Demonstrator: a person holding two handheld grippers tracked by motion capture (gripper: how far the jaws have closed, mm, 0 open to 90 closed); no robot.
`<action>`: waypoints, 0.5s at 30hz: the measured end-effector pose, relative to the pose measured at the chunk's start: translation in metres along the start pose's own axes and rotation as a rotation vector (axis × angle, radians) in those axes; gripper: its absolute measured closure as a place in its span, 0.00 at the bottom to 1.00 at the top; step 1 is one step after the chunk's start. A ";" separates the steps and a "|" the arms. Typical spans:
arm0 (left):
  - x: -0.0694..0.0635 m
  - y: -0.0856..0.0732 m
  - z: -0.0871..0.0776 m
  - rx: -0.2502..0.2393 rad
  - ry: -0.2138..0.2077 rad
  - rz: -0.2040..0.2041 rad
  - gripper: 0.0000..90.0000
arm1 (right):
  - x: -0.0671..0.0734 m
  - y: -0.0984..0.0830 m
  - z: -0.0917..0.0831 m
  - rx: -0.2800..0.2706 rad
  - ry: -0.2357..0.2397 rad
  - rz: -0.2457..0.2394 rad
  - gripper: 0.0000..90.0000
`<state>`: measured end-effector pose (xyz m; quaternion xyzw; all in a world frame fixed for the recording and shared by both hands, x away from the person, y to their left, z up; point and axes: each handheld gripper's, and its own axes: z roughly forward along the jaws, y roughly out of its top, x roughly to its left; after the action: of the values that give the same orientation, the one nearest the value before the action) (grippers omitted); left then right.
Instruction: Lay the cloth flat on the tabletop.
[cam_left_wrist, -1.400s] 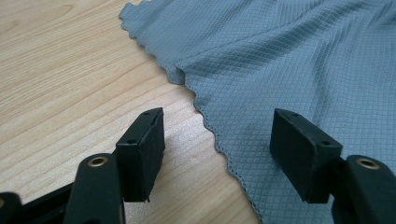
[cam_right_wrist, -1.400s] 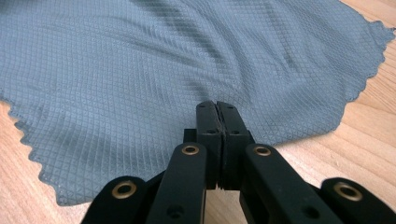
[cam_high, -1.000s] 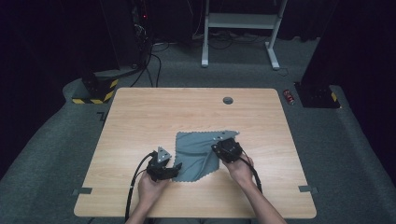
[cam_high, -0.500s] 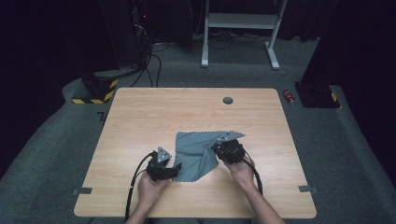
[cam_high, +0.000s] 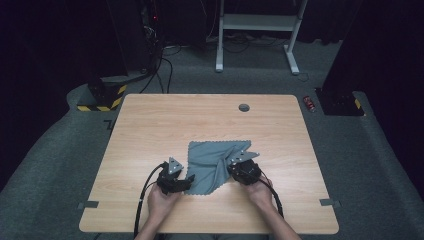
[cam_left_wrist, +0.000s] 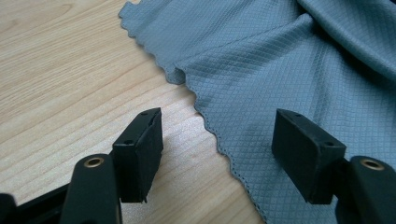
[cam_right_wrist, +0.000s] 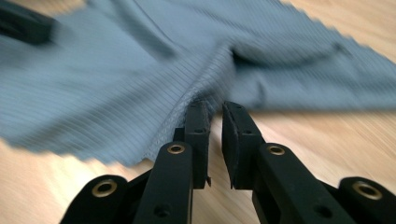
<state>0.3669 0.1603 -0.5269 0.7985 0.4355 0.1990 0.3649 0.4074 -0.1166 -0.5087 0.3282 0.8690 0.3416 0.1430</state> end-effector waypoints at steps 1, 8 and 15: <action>0.000 0.000 0.000 0.000 0.001 0.003 0.38 | 0.002 0.003 0.000 -0.014 0.015 -0.001 0.89; 0.000 0.000 0.000 0.001 0.001 0.003 0.38 | 0.013 0.027 0.019 -0.018 0.047 0.000 0.82; 0.000 0.000 0.000 0.000 0.001 0.002 0.38 | 0.016 0.035 0.029 -0.021 0.046 0.018 0.76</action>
<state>0.3670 0.1605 -0.5269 0.7989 0.4348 0.1998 0.3643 0.4258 -0.0720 -0.5059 0.3265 0.8654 0.3596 0.1233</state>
